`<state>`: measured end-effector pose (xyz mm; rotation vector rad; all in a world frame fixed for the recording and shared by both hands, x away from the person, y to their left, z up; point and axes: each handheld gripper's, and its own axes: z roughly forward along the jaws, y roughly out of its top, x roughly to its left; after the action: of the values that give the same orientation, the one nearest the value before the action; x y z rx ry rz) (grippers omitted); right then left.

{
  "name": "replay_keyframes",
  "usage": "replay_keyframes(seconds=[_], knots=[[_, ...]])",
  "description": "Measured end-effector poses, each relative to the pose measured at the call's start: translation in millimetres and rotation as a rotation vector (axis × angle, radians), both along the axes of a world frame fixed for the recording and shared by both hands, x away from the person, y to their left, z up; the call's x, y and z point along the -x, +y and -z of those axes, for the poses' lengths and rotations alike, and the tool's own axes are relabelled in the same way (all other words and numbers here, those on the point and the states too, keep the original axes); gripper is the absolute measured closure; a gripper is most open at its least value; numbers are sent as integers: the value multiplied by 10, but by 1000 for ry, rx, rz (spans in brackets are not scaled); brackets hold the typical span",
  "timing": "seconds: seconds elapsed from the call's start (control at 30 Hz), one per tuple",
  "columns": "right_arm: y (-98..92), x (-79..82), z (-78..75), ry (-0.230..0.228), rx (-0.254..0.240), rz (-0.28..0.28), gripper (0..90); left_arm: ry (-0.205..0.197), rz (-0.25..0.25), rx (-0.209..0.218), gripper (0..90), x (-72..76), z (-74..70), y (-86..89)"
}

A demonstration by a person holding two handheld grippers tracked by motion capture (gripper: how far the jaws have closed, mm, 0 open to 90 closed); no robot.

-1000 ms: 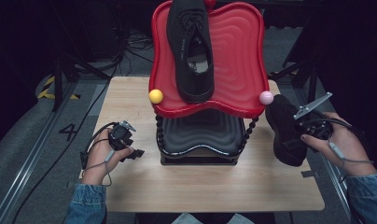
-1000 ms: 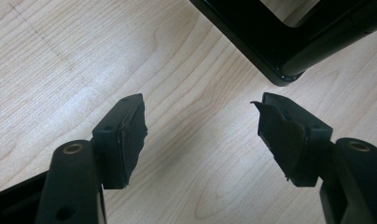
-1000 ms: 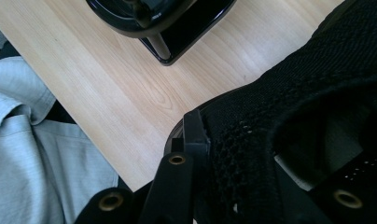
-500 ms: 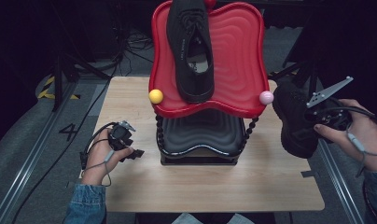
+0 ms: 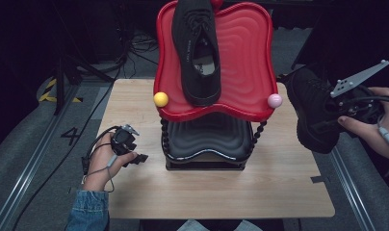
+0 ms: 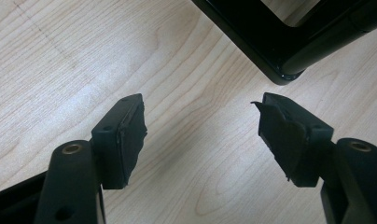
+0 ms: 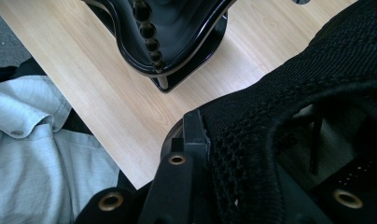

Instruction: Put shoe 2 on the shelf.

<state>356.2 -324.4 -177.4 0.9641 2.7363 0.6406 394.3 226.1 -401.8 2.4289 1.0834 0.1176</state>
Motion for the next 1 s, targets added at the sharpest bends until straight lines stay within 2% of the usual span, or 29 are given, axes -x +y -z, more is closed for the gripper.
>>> replay_keyframes(seconds=[0.5, 0.7, 0.77, 1.0], knots=[[31, 78, -353, -47, -3, 5, 860, 10, -6, 4, 322, 4, 10, 10], [29, 102, -483, -59, -13, 3, 859, 2, -1, 3, 321, 0, 4, 20], [28, 126, -584, -75, -24, -1, 859, 4, -2, 3, 320, 1, 5, 23], [84, 154, -758, -103, -9, -3, 859, 3, -2, 7, 320, 4, 0, 30]])
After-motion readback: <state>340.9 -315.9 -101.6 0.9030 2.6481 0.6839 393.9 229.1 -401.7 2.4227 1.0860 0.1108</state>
